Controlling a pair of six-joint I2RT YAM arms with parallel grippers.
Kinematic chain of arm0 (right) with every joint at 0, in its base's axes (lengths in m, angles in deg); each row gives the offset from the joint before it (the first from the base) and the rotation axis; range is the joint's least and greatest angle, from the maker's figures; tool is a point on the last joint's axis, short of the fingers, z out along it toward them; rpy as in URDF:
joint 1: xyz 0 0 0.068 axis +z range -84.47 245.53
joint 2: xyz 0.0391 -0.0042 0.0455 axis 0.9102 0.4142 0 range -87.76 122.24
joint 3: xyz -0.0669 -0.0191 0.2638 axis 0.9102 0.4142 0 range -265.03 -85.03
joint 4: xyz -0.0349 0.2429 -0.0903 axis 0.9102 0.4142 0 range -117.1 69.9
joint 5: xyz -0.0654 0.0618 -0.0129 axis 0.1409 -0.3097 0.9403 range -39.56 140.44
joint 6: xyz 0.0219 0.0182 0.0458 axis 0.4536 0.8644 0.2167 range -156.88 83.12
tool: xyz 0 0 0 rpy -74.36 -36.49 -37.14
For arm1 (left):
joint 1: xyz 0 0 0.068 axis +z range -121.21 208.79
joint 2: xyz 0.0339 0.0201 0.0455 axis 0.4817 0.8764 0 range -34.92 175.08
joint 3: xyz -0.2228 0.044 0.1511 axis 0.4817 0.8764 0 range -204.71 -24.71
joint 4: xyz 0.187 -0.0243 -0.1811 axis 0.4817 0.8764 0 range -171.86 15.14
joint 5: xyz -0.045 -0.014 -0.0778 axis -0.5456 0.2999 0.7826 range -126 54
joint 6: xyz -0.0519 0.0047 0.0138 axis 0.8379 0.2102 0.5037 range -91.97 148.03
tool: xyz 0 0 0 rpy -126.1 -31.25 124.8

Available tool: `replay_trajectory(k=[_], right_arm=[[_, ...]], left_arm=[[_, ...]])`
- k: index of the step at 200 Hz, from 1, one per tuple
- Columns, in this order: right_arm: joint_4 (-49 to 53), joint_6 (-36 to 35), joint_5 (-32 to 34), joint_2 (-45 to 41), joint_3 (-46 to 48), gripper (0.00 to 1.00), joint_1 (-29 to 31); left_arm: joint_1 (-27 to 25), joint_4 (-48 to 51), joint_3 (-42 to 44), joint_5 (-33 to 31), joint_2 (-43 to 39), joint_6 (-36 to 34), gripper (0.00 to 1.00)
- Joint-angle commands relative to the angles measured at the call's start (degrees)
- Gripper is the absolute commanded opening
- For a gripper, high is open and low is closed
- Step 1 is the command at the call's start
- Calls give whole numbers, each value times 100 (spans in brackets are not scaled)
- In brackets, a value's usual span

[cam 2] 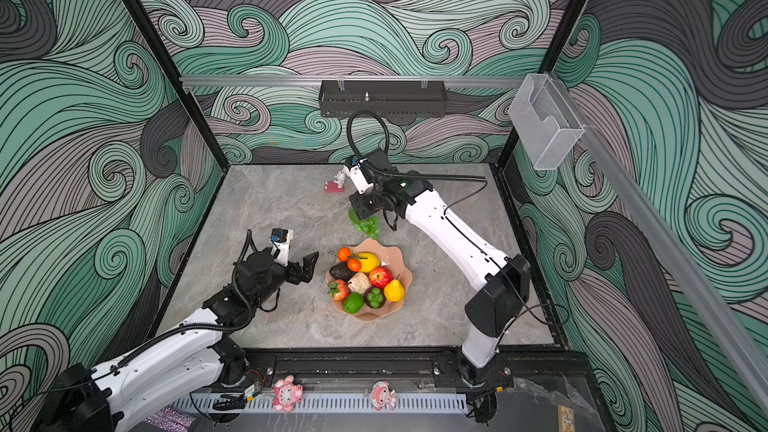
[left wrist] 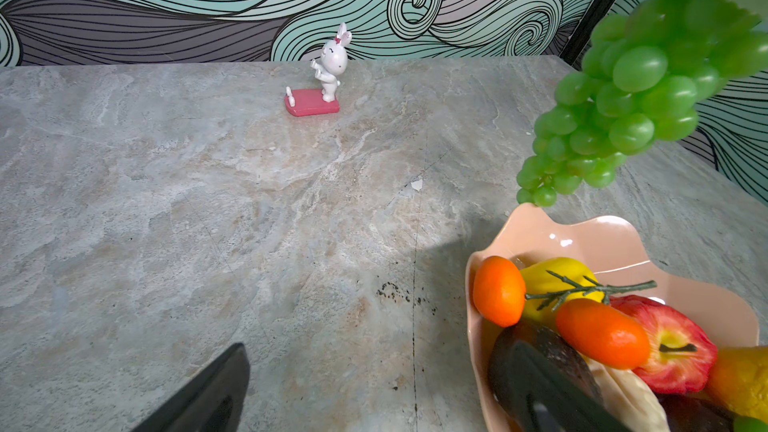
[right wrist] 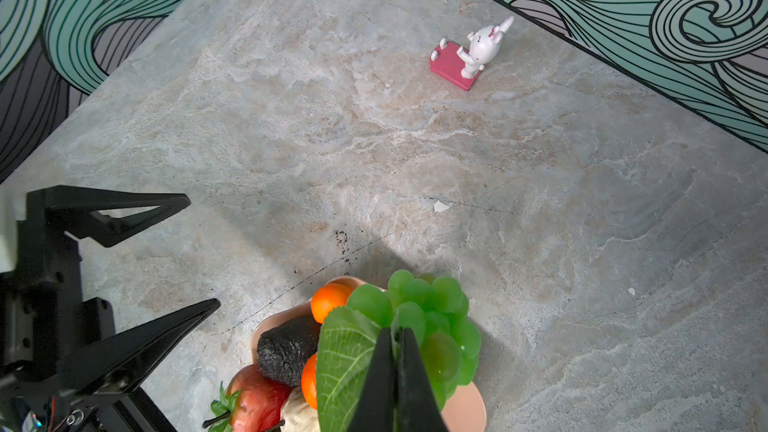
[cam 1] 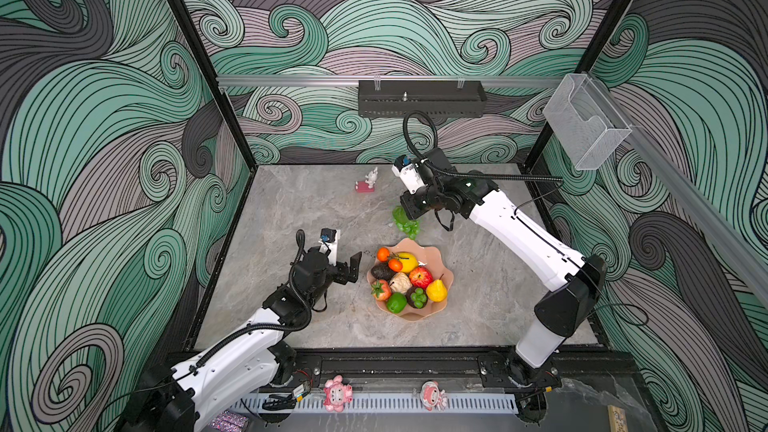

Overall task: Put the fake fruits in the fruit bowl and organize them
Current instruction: 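Carry the green grapes over the bowl with the right gripper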

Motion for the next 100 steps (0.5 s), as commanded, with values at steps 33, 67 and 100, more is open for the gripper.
replay_trajectory(k=[33,67,100], right_arm=[[45,81,127,-244,-81,5,193],[74,85,108,-160,-97,5,285],[77,107,84,-42,-56,5,343]], left_arm=[[23,38,8,46,76,50,99],[28,31,8,46,75,55,99],[29,25,8,55,75,55,99]])
